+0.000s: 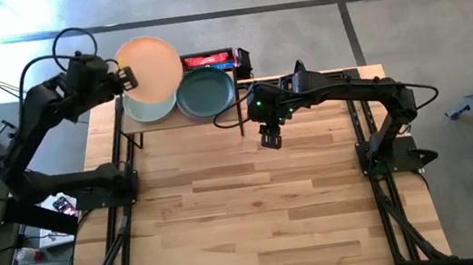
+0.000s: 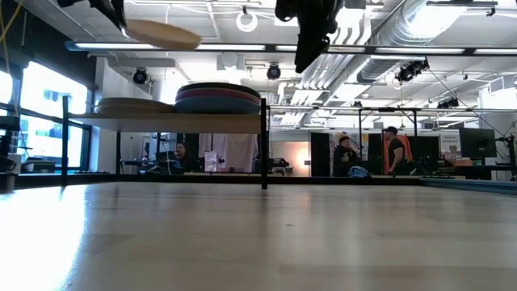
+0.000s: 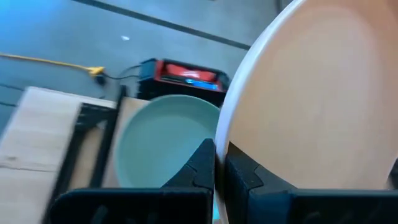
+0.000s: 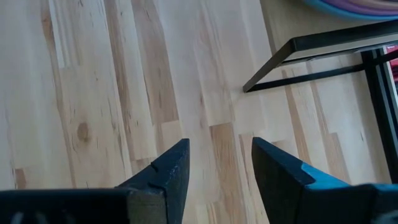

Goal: Place and stack plates onto a shelf
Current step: Stack the light red plate on top of the light green plate on the shelf

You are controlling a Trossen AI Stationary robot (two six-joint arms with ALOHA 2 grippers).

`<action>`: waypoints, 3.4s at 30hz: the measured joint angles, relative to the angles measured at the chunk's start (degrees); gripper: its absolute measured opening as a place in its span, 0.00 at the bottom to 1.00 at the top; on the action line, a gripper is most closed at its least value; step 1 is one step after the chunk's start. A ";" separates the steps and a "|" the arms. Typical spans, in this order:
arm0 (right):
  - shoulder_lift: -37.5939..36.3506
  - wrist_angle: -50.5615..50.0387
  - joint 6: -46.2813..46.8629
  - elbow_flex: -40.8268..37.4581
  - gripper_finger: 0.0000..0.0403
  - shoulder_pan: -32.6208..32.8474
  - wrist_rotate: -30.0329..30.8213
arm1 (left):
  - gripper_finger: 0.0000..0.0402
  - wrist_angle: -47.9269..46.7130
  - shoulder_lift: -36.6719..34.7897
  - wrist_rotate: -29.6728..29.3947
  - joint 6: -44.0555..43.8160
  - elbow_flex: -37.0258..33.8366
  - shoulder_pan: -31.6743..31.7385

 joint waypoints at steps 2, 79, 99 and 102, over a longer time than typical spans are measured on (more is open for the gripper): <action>0.00 0.00 0.13 0.00 0.38 0.00 0.02 | 0.00 -0.52 0.78 0.06 0.74 -0.22 2.62; 0.04 -1.39 0.44 -0.07 0.38 0.01 0.02 | 0.23 -16.76 18.62 21.72 7.18 -0.29 23.90; 0.04 -2.38 0.46 -0.05 0.38 0.50 -0.03 | 0.20 -16.69 18.60 30.43 15.22 -10.58 21.21; 0.04 -2.38 0.46 -0.04 0.38 0.49 -0.02 | 0.20 -16.61 18.60 30.38 16.00 -10.58 21.21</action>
